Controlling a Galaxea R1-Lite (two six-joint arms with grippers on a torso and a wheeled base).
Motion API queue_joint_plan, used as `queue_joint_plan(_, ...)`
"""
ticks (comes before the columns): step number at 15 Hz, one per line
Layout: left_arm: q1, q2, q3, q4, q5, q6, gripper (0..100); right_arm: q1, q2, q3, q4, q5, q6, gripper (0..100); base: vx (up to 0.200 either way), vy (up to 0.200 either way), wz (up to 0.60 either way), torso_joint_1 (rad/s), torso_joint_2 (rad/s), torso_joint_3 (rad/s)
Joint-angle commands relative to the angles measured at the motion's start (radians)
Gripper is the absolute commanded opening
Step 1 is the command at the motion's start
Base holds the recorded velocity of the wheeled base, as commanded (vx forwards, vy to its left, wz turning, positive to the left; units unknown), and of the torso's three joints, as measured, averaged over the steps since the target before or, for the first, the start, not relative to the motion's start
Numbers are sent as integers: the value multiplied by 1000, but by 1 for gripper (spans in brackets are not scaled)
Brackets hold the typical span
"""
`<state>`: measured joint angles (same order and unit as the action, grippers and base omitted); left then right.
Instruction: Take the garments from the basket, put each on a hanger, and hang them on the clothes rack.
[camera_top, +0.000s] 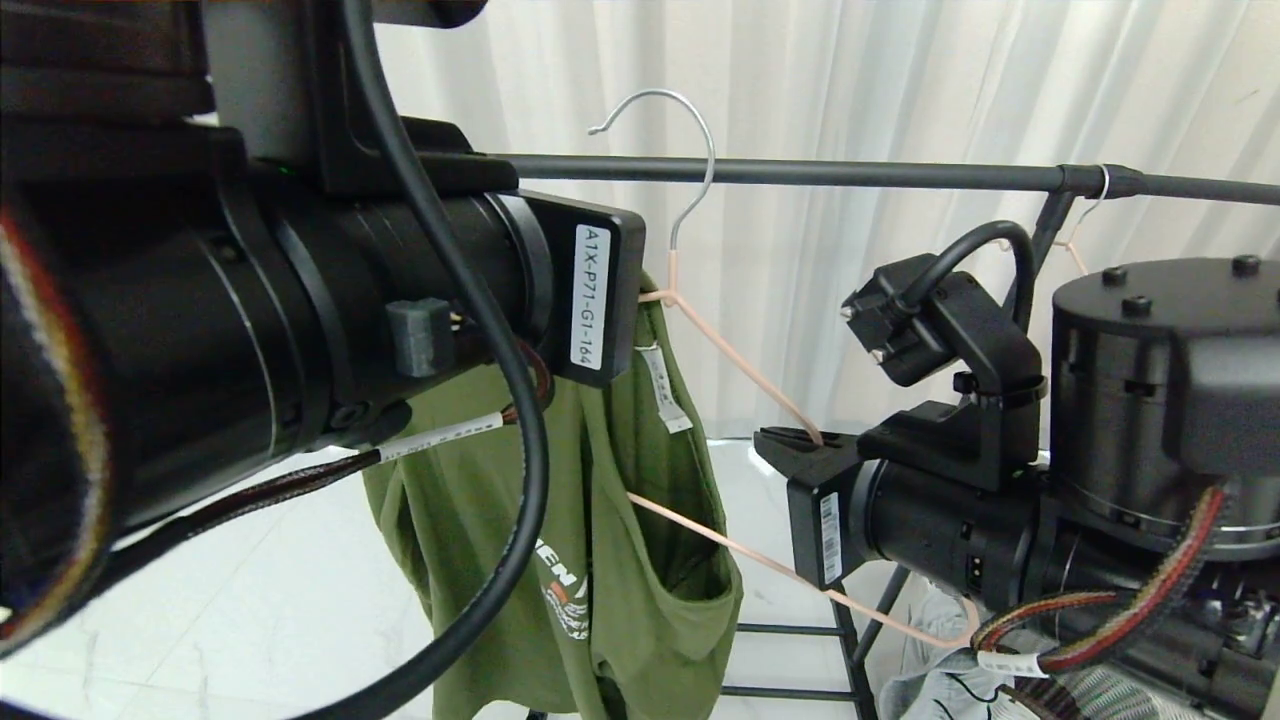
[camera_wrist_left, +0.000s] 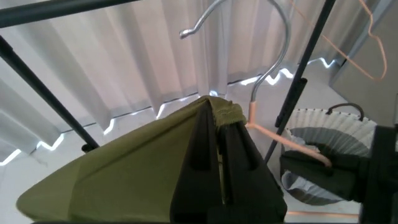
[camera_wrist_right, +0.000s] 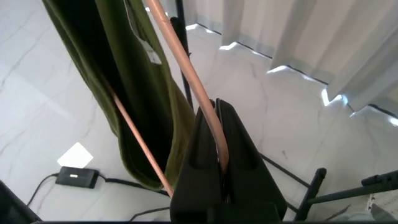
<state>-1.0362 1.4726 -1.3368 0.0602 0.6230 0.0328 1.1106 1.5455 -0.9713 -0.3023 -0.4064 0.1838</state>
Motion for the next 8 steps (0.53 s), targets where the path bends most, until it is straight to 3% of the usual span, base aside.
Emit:
queue_joint_plan(1,1,-9,10,0,1,1,0,-9,-22,2,0,-15,-1,0,0,0,0,0,0,0)
queue_joint_plan(8,-38,-15,56,0,0,-2,0,-29,-97,3,3,-22,-57,0,0,0,0,0,0,0)
